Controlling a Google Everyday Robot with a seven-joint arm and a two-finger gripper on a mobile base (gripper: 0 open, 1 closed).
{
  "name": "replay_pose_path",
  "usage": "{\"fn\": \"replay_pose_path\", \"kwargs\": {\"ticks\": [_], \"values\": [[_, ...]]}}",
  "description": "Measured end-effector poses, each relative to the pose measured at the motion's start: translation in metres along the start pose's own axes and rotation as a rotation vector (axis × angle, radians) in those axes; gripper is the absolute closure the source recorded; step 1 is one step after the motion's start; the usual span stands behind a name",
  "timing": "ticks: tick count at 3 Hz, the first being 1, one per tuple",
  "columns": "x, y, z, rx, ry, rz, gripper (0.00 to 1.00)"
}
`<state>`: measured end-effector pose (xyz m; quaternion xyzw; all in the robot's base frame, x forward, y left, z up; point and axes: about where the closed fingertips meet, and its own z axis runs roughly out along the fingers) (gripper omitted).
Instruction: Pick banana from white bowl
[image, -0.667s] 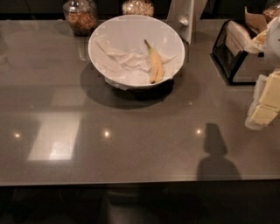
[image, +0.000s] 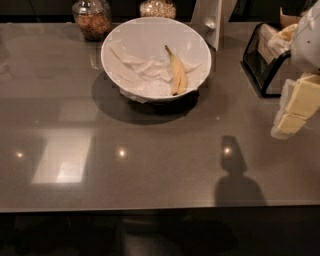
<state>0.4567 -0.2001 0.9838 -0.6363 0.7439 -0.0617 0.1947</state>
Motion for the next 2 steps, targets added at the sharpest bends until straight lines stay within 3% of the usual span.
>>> {"fn": "replay_pose_path", "kwargs": {"ticks": [2], "values": [[-0.078,-0.044,0.010,0.134,-0.104,-0.402,0.00]]}}
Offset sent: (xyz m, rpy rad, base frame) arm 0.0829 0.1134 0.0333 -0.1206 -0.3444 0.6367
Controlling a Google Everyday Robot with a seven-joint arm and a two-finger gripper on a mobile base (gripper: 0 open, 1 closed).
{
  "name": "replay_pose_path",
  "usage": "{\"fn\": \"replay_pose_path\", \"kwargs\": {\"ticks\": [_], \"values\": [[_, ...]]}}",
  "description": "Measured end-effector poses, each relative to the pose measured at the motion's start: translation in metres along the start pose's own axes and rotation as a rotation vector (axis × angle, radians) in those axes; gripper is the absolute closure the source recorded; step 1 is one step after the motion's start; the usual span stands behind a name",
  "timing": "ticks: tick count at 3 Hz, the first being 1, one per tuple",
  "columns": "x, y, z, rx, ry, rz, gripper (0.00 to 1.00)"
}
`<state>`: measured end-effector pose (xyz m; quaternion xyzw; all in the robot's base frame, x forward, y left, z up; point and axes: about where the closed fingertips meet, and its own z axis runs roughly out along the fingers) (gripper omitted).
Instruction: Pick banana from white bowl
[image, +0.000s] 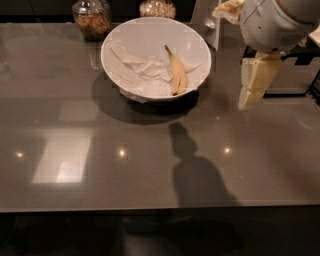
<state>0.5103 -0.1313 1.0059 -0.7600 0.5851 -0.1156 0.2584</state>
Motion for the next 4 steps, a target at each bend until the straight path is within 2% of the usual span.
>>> {"fn": "replay_pose_path", "kwargs": {"ticks": [1,2,3,4], "values": [[-0.0285,-0.0302,0.0114,0.025,-0.042,-0.235,0.00],[-0.0302,-0.0312,0.0089,0.032,-0.040,-0.318,0.00],[-0.0302,-0.0312,0.0090,0.032,-0.040,-0.319,0.00],[-0.0366,-0.0332,0.0147,0.029,-0.043,-0.393,0.00]]}}
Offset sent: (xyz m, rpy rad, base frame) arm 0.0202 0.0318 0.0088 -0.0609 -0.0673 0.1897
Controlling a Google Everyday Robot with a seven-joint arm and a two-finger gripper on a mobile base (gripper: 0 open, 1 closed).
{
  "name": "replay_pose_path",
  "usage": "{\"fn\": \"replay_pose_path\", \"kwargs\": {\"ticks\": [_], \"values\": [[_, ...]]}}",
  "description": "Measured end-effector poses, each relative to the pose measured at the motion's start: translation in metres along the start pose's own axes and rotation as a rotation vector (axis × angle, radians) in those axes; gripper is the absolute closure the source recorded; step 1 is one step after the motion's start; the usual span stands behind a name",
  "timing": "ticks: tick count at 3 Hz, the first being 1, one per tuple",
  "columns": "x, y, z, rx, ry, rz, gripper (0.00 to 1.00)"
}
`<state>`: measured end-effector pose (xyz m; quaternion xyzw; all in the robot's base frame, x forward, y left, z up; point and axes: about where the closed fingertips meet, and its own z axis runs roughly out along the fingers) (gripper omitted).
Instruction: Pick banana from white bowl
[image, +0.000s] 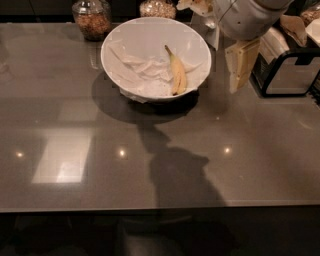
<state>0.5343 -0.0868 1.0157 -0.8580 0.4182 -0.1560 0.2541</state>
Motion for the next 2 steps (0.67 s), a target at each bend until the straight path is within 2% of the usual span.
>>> {"fn": "replay_pose_path", "kwargs": {"ticks": [2], "values": [[-0.013,-0.016,0.045,-0.082,-0.014,-0.274,0.00]]}}
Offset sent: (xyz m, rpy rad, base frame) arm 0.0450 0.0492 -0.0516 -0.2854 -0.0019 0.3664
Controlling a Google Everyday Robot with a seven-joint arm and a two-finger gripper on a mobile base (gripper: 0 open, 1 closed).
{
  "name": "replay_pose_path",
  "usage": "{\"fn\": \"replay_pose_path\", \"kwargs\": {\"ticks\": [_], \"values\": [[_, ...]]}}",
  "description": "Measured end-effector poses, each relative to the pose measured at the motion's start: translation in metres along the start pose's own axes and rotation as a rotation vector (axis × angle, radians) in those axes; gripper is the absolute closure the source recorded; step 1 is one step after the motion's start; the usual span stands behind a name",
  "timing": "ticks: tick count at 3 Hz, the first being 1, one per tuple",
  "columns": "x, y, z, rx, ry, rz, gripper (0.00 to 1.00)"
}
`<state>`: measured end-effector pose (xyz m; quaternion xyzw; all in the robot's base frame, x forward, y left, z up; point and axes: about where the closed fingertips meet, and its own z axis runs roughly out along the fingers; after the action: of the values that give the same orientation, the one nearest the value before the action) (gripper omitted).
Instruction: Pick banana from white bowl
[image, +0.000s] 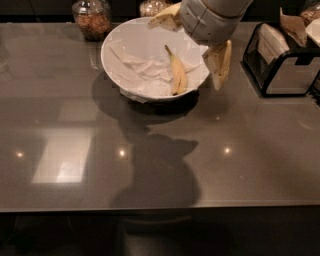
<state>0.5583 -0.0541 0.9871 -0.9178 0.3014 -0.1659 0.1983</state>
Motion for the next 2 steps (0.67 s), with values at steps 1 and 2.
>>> {"fn": "replay_pose_path", "kwargs": {"ticks": [1,2], "values": [[0.002,-0.007,0.028,-0.054,-0.005,-0.115,0.00],[0.004,-0.017,0.052,-0.057,-0.011,-0.192,0.00]]}}
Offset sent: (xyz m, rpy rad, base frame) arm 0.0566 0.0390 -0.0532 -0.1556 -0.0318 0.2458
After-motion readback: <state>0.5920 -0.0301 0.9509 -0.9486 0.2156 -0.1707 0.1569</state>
